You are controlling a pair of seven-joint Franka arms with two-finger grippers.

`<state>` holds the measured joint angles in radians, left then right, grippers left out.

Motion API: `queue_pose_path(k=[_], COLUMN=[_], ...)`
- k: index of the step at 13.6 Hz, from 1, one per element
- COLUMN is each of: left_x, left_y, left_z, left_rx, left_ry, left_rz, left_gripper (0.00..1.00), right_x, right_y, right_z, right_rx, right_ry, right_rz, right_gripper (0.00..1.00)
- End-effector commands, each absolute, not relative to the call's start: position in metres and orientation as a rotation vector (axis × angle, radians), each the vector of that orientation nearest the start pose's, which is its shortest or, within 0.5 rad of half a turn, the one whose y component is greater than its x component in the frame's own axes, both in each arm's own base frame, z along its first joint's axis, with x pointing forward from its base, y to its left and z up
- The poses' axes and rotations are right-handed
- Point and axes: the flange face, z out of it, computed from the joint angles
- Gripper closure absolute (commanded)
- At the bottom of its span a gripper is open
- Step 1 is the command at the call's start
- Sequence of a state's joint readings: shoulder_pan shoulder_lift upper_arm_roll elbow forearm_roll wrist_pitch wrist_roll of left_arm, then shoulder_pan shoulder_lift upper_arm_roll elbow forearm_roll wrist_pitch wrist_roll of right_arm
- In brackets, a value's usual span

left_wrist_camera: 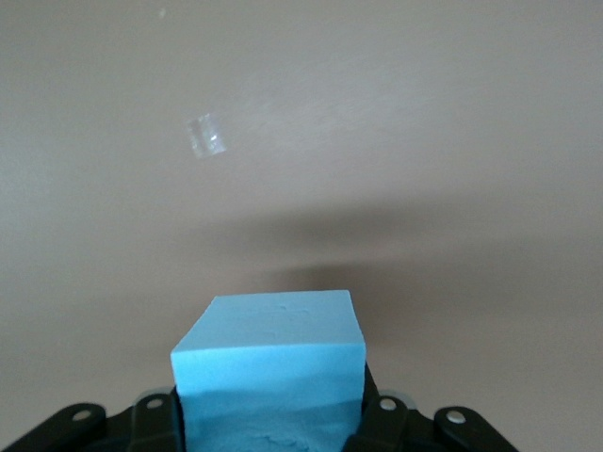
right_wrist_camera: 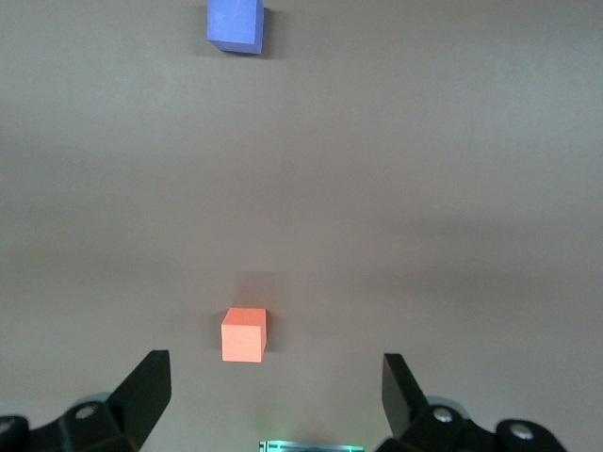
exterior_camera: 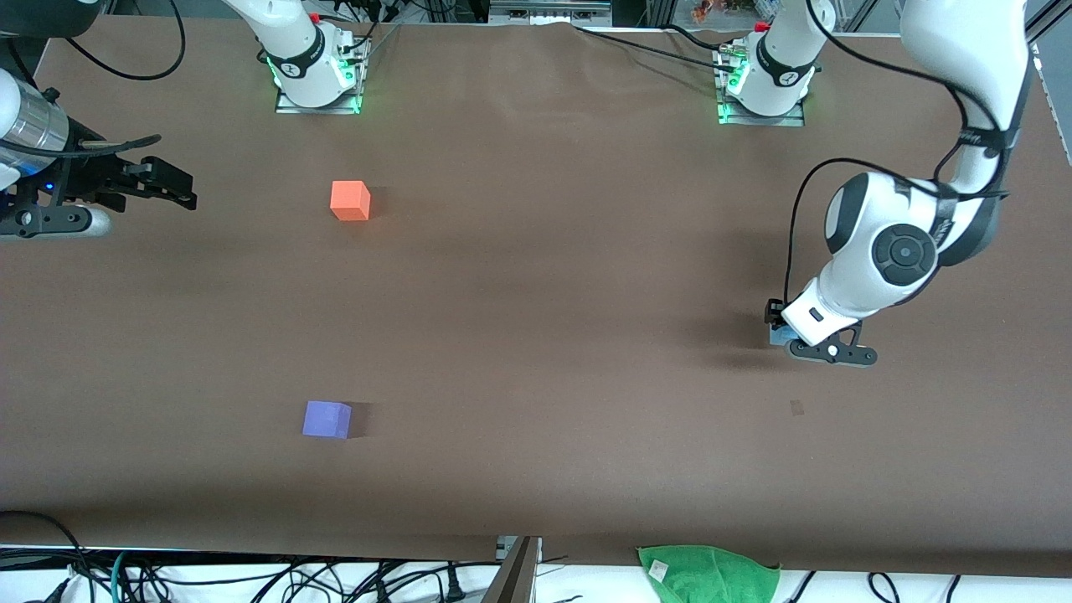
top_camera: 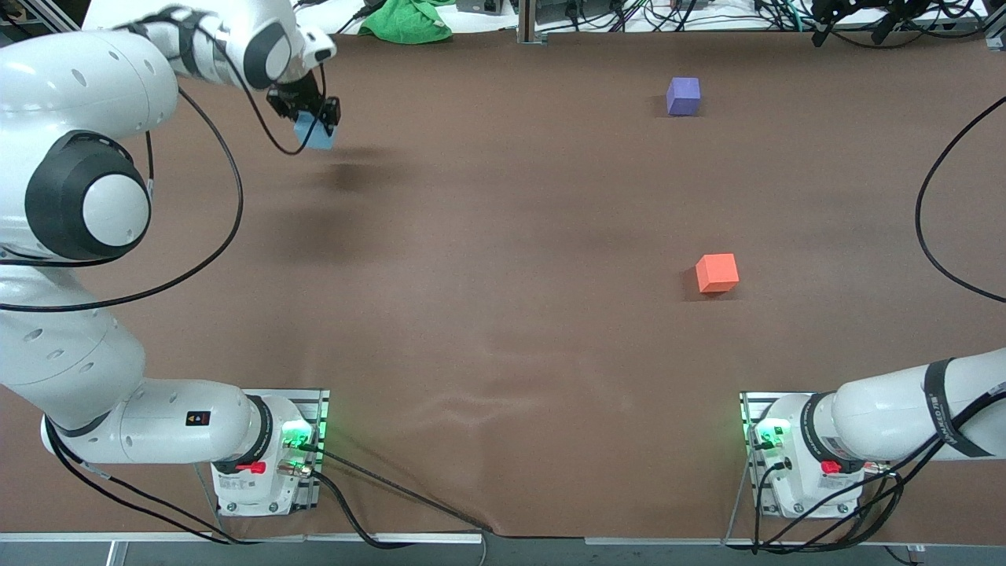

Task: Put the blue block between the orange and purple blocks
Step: 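Carry the light blue cube with the left gripper toward the table middle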

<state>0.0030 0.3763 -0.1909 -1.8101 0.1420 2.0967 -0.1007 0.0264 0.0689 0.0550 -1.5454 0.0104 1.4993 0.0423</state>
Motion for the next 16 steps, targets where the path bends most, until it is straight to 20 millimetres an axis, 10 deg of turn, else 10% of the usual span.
queue_pose_path(k=[1, 4, 7, 12, 13, 14, 16], left_x=[0.623, 0.604, 0.580, 0.537, 0.536, 0.537, 0.540], left_y=[-0.192, -0.308, -0.411, -0.501, -0.504, -0.503, -0.500], left_z=[0.371, 0.361, 0.309, 0.223, 0.216, 0.213, 0.217], left_rx=[-3.130, -3.198, -3.206, -3.283, -3.288, -3.286, -3.285], left_ry=[0.348, 0.278, 0.185, -0.057, -0.076, -0.066, -0.055], left_rz=[0.133, 0.156, 0.241, 0.163, 0.151, 0.148, 0.131], left_gripper=[0.68, 0.77, 0.76, 0.71, 0.52, 0.01, 0.00], right_x=[0.562, 0.562, 0.562, 0.562, 0.562, 0.562, 0.562], right_y=[0.044, 0.044, 0.044, 0.044, 0.044, 0.044, 0.044], right_z=[0.594, 0.594, 0.594, 0.594, 0.594, 0.594, 0.594], right_rx=[-3.120, -3.120, -3.120, -3.120, -3.120, -3.120, -3.120], right_ry=[-0.065, -0.065, -0.065, -0.065, -0.065, -0.065, -0.065], right_rz=[0.188, 0.188, 0.188, 0.188, 0.188, 0.188, 0.188], right_gripper=[0.01, 0.01, 0.01, 0.01, 0.01, 0.01, 0.00])
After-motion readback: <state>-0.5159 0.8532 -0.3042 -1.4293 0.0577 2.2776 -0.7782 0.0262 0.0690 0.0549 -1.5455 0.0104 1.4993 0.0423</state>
